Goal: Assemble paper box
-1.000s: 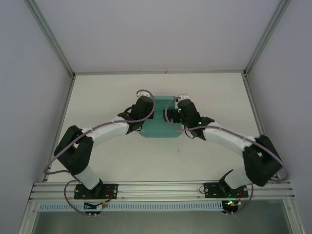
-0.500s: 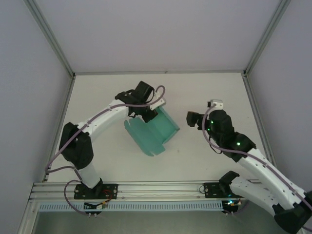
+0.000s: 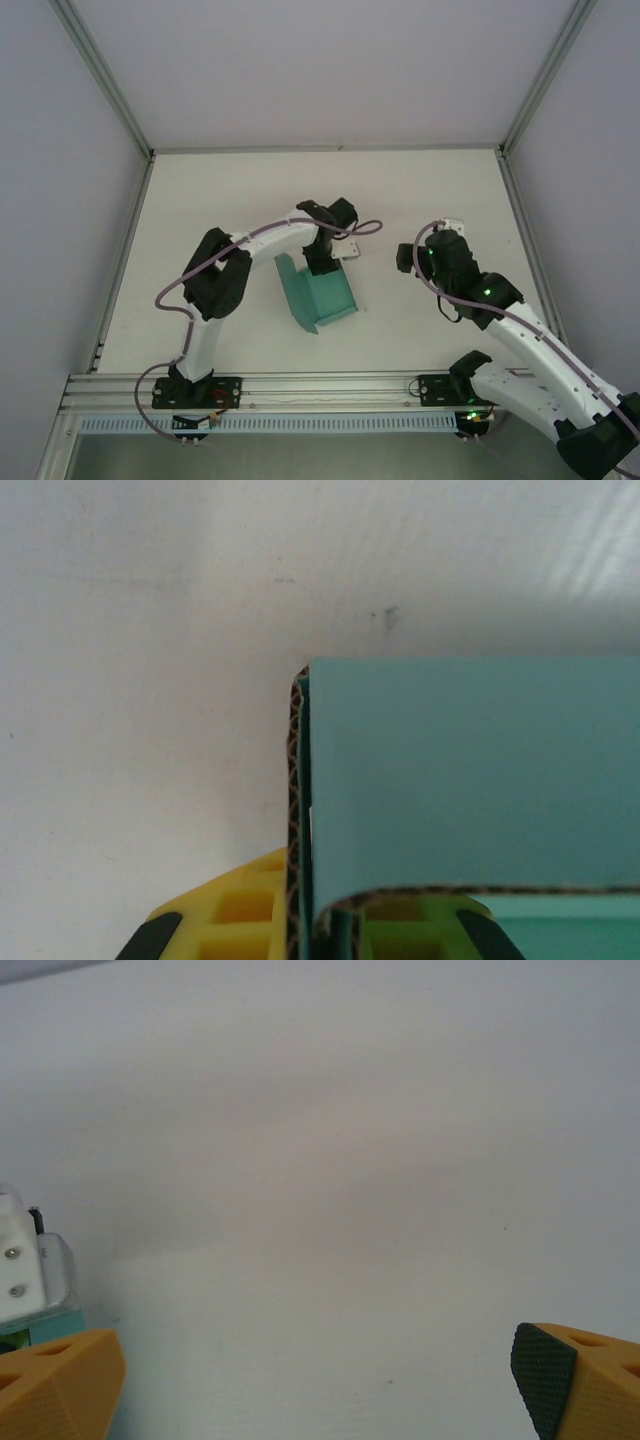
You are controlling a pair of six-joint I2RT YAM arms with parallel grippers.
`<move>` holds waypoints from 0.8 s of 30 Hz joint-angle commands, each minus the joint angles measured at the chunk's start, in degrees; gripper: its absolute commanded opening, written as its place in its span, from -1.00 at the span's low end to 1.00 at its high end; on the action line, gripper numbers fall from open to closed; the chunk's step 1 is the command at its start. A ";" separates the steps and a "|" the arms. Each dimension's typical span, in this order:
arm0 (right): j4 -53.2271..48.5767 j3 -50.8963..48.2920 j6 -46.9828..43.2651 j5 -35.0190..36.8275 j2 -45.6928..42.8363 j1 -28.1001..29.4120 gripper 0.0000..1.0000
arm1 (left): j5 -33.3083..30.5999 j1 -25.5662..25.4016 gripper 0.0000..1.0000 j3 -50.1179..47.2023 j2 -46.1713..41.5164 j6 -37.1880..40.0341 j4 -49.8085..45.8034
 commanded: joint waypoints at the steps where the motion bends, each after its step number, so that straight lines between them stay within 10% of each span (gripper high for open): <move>1: -0.15 -0.74 0.64 -0.98 0.44 -1.05 1.00 | -10.41 -1.92 -1.00 1.31 4.20 -0.40 0.66; 9: 1.68 -2.09 1.32 -2.69 0.65 -2.99 1.00 | -27.90 -4.38 -1.00 -0.86 10.93 -1.22 14.99; 15: 2.55 -2.67 1.12 -5.17 1.82 -4.92 1.00 | -26.60 -4.52 -1.00 -4.27 10.52 -0.73 20.09; 24: 5.06 -3.75 -2.41 -6.72 1.87 -6.42 1.00 | -17.95 -3.29 -0.13 -4.47 -0.25 2.33 16.08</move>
